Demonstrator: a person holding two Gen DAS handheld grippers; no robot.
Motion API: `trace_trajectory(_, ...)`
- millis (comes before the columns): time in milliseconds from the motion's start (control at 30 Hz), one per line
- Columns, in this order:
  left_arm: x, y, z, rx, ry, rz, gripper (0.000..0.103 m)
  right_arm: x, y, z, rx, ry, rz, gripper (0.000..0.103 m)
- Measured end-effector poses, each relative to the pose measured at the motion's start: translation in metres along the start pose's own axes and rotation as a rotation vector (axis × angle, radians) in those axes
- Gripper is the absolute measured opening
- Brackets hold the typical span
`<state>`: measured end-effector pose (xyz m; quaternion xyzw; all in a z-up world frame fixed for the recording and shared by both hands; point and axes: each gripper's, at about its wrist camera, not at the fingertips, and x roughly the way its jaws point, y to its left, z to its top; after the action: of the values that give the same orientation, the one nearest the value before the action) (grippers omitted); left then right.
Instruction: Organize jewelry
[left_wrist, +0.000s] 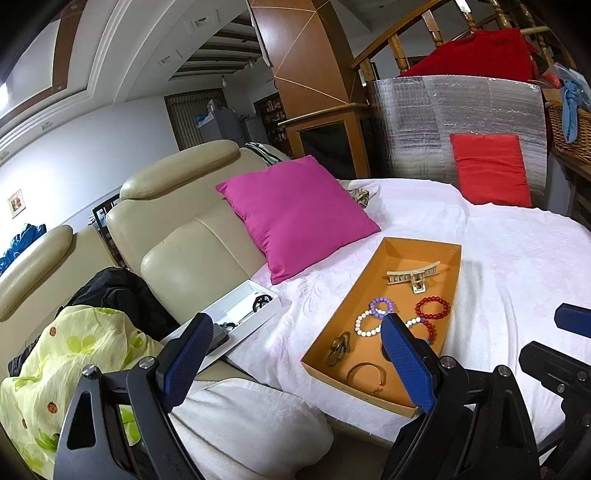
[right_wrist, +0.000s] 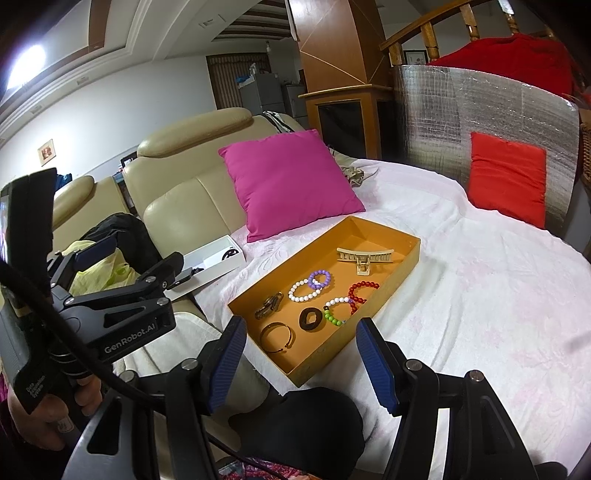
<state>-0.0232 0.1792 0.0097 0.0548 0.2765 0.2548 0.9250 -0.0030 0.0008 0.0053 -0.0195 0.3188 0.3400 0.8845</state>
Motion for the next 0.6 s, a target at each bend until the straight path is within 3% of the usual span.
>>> trace_trajectory(600, 0.018, 0.006, -0.002, 0.002, 0.023, -0.001, 0.092, 0.011, 0.004, 0.006, -0.003, 0.007, -0.006, 0.066)
